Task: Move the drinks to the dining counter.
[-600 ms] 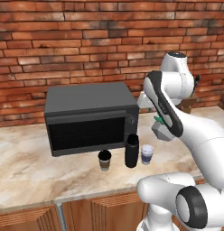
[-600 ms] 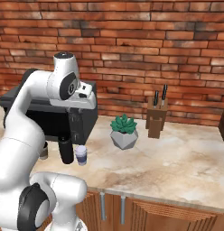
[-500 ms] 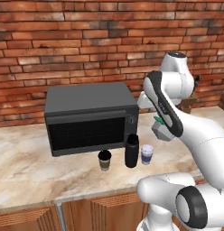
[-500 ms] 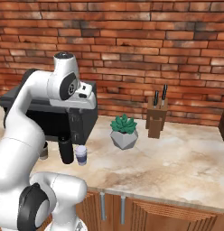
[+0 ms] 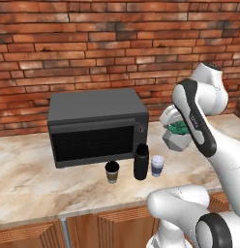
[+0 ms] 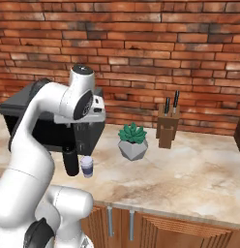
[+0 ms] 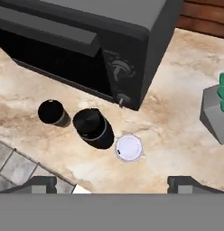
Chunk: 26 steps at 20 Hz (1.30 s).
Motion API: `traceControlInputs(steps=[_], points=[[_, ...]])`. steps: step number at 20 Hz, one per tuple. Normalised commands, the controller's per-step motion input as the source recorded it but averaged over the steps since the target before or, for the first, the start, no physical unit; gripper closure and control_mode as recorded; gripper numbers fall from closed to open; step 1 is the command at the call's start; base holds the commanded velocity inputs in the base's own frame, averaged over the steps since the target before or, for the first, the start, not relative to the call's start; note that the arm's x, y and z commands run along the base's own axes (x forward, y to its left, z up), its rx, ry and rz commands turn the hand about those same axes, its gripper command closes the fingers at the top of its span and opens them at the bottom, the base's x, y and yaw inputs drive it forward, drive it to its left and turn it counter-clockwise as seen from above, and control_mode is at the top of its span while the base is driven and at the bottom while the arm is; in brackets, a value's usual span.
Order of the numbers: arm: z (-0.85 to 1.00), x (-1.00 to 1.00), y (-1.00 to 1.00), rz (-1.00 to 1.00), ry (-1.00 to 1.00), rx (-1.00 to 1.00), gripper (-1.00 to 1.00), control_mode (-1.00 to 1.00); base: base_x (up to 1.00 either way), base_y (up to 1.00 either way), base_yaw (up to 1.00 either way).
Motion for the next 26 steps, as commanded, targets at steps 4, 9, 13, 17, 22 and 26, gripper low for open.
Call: traceControlInputs(steps=[4, 9, 13, 17, 22, 26], points=[[0.0, -0.29, -0.51, 0.43, -0.25, 0.22, -1.0, -1.0, 0.0, 0.0, 0.0], [-0.02, -0.16, -0.45, 0.43, -0.21, 0.2, -1.0, -1.0, 0.0, 0.0, 0.0], [-0.25, -0.01, -0.31, 0.41, -0.19, 0.15, -1.0, -1.0, 0.0, 0.0, 0.0], [-0.4, 0.0, -0.2, 0.39, -0.21, 0.11, -1.0, -1.0, 0.0, 0.0, 0.0], [-0.42, 0.0, -0.08, 0.33, -0.26, 0.05, -1.0, -1.0, 0.0, 0.0, 0.0], [-0.37, 0.0, 0.0, 0.2, -0.37, 0.0, -1.0, -1.0, 0.0, 0.0, 0.0]])
